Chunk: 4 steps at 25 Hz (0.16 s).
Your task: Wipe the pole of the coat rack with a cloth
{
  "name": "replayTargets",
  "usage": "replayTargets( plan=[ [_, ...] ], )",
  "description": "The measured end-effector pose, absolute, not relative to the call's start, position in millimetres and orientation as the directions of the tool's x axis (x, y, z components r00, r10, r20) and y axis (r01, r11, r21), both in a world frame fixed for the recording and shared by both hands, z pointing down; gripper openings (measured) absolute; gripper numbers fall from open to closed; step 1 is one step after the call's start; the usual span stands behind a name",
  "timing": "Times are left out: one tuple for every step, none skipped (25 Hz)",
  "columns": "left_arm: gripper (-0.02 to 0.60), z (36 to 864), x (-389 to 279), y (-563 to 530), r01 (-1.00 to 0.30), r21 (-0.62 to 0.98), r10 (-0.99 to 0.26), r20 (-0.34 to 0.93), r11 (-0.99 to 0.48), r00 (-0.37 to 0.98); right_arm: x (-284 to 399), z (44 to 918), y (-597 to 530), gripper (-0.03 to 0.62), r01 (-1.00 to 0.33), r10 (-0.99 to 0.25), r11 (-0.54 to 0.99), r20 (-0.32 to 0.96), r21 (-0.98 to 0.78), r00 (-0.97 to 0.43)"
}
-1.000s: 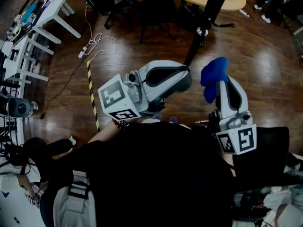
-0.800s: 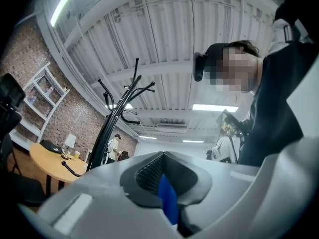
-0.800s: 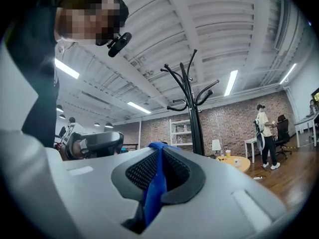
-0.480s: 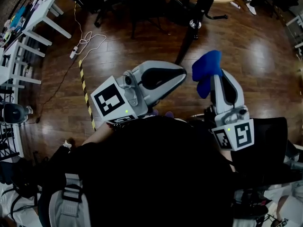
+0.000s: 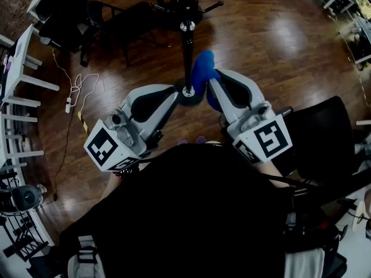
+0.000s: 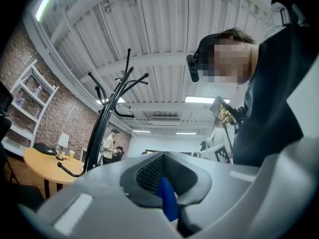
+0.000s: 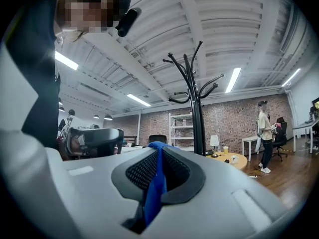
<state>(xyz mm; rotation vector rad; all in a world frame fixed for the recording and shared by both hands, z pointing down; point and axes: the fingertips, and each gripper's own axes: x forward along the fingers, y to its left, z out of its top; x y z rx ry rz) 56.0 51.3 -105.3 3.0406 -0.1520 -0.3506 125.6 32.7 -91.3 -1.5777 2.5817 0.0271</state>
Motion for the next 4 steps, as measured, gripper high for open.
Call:
replayTargets(
  plan=[
    [-0.006,-106.6,57.3,50.8,-0.086,0.092,-0.104,-0.225,-0.992,0.969,128.6,-91.3,33.5,0.018,-0.892,-0.891,0.45,-0.097,-0.045,-0.444],
    [-0.006,-107.8,58.7,50.5,-0.082,0.094,-0.101,-0.227,-0.992,0.969,131.7,-91.2,34.2,0.018,-0.896,-0.895,0.441,-0.089,-0.044,-0.436],
    [-0.006,-108.8,60.2,50.2,-0.078,0.095,-0.098,-0.229,-0.992,0.968,134.6,-91.2,34.8,0.018,-0.9,-0.899,0.434,-0.083,-0.043,-0.429],
    [-0.006,-109.8,61.6,49.9,-0.075,0.096,-0.095,-0.231,-0.993,0.968,137.3,-91.5,35.4,0.018,-0.903,-0.903,0.427,-0.079,-0.043,-0.423]
  ],
)
